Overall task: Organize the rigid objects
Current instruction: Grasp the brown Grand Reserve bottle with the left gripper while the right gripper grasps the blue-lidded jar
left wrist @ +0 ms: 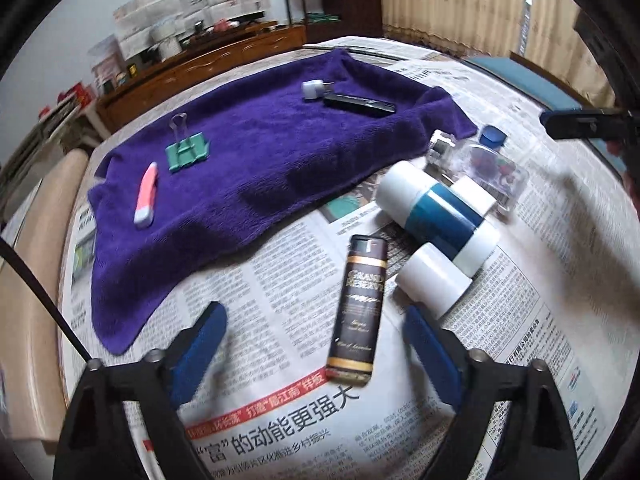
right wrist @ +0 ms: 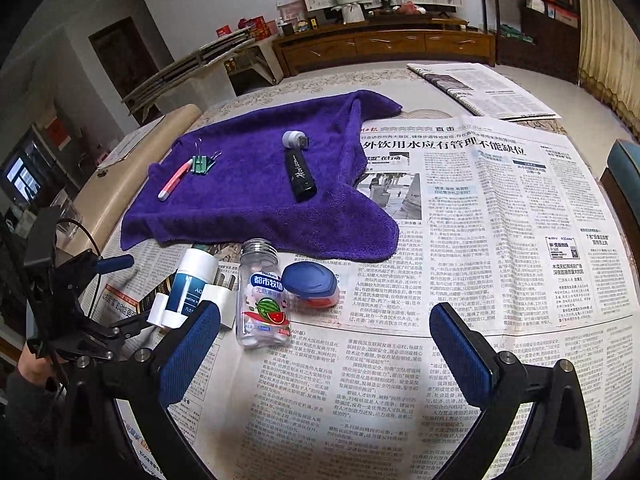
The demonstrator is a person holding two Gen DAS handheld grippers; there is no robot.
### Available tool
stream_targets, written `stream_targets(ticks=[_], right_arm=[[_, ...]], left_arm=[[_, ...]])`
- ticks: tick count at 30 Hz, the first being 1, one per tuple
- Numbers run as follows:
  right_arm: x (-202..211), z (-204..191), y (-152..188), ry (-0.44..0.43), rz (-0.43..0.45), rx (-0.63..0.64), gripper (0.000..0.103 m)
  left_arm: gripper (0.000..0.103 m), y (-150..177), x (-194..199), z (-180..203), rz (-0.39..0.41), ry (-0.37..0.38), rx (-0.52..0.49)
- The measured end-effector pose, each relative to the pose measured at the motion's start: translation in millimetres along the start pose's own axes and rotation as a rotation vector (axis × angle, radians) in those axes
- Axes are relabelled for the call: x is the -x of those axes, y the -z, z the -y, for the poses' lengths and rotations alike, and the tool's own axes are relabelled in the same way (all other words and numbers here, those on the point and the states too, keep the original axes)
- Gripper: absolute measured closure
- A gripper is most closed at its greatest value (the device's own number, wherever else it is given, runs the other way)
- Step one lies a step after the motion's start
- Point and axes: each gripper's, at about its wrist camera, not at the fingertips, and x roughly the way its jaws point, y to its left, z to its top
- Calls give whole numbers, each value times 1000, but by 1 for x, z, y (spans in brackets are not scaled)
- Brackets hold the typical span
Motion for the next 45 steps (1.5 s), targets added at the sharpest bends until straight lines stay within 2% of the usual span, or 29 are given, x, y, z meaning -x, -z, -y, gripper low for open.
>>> stream_targets(ticks=[4,6,7,9,12,13,23,26,28,32,35,37,39,44,45], right_arm=[[0,3,2,25,-13,27,0],[-1,4,3,41,-19,38,0],[-1,4,4,46,-21,40,0],[-4,7,5,54,-34,34,0],[-10,9,7,41,-61,23,0],[-11,9,7,45,-62,27,0],[-22,-10,2,55,-32,80,0],[-32,-15,0,96,-23,90,2],[-36,-13,-3,120,-12,75,10],[-45,-12,-5,147,-18,76,13],[-49,-18,-4,173,1,79,22],[-53,-24,-1,191,3,92,33],[-58,-30,2,187,-3,101,40],[-64,-41,7,214,22,129,45],[-63,-42,7,209,28,128,51]], left_arm=[[32,-1,-1,2,7,37,-10],[44,-2,-2,4,19,56,-19],[48,-2,-2,5,25,67,-22],[65,-2,-1,7,31,102,-27],[79,0,1,10,35,131,-23],[80,0,1,11,39,131,-18],[80,3,14,-5,89,106,69],[80,4,13,-8,78,102,79],[80,4,12,-9,80,101,87],[80,6,9,-11,65,111,87],[80,7,9,-13,62,109,102],[80,7,9,-15,64,103,110],[80,7,9,-16,60,104,114],[80,8,9,-18,57,99,129],[80,8,9,-19,56,101,132]])
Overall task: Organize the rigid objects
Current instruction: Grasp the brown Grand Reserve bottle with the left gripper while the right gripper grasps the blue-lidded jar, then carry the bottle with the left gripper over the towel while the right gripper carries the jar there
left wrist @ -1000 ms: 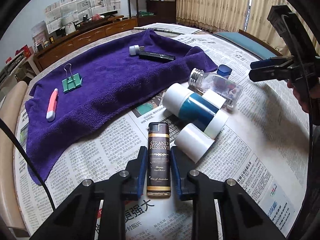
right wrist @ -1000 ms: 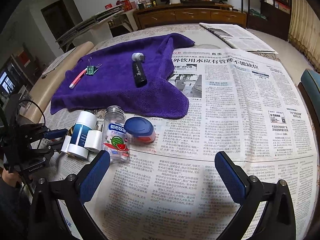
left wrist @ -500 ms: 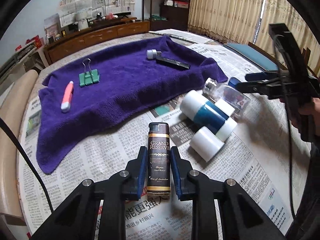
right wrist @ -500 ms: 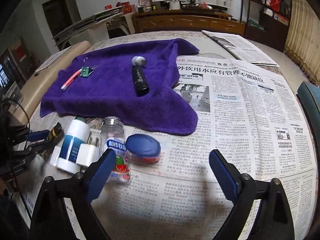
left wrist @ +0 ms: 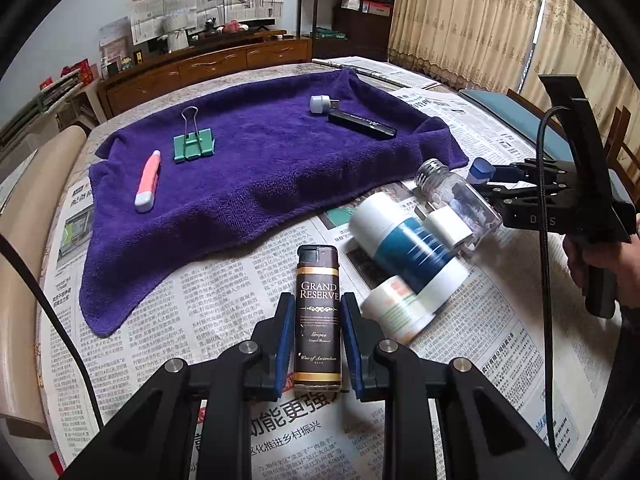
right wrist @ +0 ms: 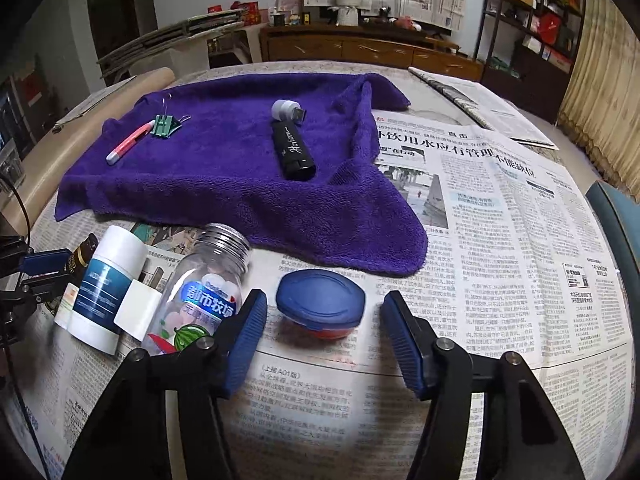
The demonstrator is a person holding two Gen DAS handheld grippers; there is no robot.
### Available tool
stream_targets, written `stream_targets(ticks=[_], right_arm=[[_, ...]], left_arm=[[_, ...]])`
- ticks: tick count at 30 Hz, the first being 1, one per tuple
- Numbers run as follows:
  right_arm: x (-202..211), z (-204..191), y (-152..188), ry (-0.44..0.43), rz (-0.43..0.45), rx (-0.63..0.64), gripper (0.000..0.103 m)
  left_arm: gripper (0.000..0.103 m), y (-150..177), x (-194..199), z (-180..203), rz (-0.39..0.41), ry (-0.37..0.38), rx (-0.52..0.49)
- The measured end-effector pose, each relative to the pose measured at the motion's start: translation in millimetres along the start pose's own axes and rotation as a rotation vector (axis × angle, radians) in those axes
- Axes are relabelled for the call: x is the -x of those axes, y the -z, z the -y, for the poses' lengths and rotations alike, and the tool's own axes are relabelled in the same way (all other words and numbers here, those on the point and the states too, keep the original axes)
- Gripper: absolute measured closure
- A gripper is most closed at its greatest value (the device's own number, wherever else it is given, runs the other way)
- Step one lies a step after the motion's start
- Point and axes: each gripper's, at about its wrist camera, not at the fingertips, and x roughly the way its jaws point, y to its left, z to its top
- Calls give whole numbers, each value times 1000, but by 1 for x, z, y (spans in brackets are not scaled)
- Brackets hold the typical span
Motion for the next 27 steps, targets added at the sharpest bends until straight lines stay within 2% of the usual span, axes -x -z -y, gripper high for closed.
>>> stream_targets(ticks=[3,8,18,27], right_arm=[[2,-3,1,-10,14,7,67],[4,-1,1,-61,12,-3,67],[26,3,5,-83,30,-9,67],[44,24,-5,-100,65,-59,67]], left_arm=[[80,1,0,-2,-5,-14,3],[80,2,3,-9,5,-30,26],[80,4,16,-27,21,-36,74],[80,-13,33,-34,56,-53,84]])
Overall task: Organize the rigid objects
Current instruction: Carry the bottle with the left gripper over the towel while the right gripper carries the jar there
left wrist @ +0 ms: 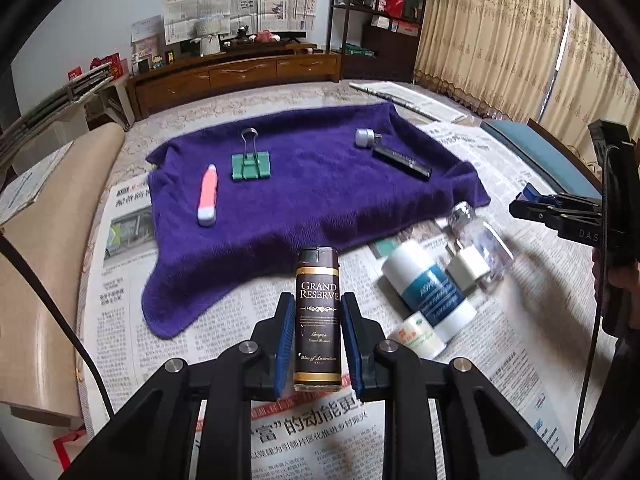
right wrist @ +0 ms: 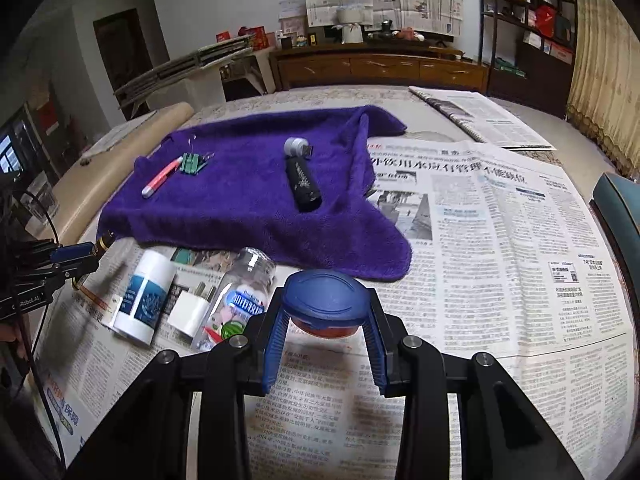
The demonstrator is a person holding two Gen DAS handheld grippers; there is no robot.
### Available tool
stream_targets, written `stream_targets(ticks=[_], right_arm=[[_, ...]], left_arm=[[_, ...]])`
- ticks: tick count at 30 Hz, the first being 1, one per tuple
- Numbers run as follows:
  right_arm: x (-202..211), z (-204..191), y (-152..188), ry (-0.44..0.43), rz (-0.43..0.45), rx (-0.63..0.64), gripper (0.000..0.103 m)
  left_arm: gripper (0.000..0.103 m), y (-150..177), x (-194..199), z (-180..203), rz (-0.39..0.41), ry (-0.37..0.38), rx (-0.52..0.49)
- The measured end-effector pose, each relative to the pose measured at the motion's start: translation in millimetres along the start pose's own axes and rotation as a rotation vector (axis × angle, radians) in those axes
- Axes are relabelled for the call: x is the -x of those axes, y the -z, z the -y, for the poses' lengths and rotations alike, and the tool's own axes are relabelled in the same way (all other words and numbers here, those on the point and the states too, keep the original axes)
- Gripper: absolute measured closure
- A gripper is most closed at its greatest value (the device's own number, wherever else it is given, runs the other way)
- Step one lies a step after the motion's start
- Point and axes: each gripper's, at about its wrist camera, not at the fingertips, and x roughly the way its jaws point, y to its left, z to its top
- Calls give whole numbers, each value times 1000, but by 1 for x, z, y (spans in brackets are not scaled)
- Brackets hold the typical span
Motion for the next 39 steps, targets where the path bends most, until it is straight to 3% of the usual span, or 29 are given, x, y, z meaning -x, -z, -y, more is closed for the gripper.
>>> stream_targets(ticks=[8,16,24,31,34,39], right_arm=[[5,4,-29,-11,33,-1,67],[-4,2,-83,-31,72,29,67],[-60,-12,-130,-59,26,68,67],[-109,-27,-139,-63,-58,123,67],[-116,-44,-132,-105,-93,164,67],[-130,-62,-114,-105,-150,215,67]], left_arm=[[80,-30,1,-6,23,2,11],[80,-69,-20,-24,31,-1,35],[80,-89,-54,-41,-10,-32,58],[80,-91,-80,-45,-53,-34,49],[80,-90,-90,-48,-68,-38,55],[80,-86,-101,-50,-96,-44,66]])
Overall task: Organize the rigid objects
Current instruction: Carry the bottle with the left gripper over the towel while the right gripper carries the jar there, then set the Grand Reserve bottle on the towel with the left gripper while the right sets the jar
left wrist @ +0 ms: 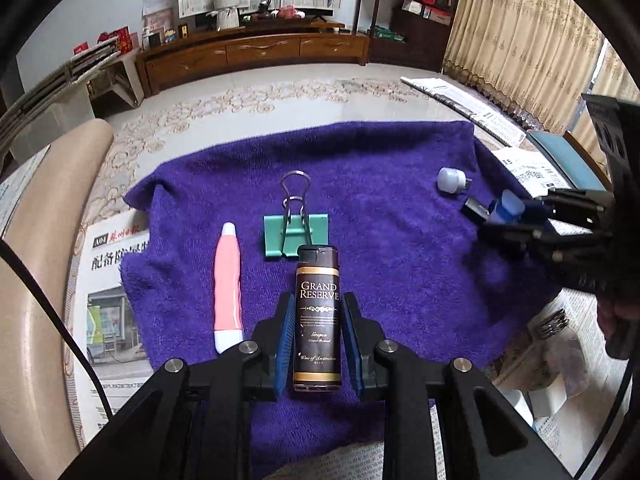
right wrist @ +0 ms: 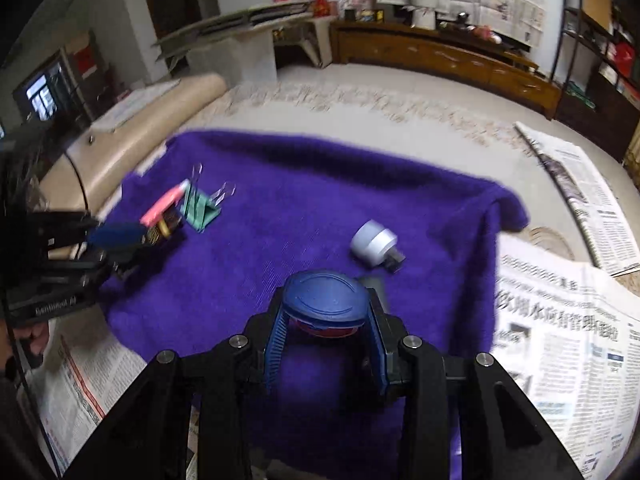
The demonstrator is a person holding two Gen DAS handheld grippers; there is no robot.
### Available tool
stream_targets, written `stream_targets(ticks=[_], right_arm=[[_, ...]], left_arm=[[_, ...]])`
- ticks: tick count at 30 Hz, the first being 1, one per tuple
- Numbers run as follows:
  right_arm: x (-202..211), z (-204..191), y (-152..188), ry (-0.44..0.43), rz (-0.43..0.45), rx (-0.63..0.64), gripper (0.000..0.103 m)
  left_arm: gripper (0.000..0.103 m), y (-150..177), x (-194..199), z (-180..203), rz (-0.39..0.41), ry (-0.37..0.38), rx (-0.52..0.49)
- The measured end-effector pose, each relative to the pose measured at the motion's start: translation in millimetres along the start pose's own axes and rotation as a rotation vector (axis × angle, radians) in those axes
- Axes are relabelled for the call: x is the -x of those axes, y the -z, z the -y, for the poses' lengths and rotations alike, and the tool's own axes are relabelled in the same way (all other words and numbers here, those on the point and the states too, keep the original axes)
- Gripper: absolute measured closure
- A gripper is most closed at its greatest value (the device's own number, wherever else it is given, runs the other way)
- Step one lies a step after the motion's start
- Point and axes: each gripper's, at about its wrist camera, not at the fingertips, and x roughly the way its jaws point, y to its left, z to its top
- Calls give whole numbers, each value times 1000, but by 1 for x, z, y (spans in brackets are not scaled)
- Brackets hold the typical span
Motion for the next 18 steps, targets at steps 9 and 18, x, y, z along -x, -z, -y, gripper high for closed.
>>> stream_targets(ticks=[9,18], right_arm=[[-11,-8,7,-7,-52,48,67],[-5,-3,15,-27,-69,60,66]], left_arm=[[80,4,-7,-3,-53,-27,-7],[77,4,-10,7,-76,-62,-60]])
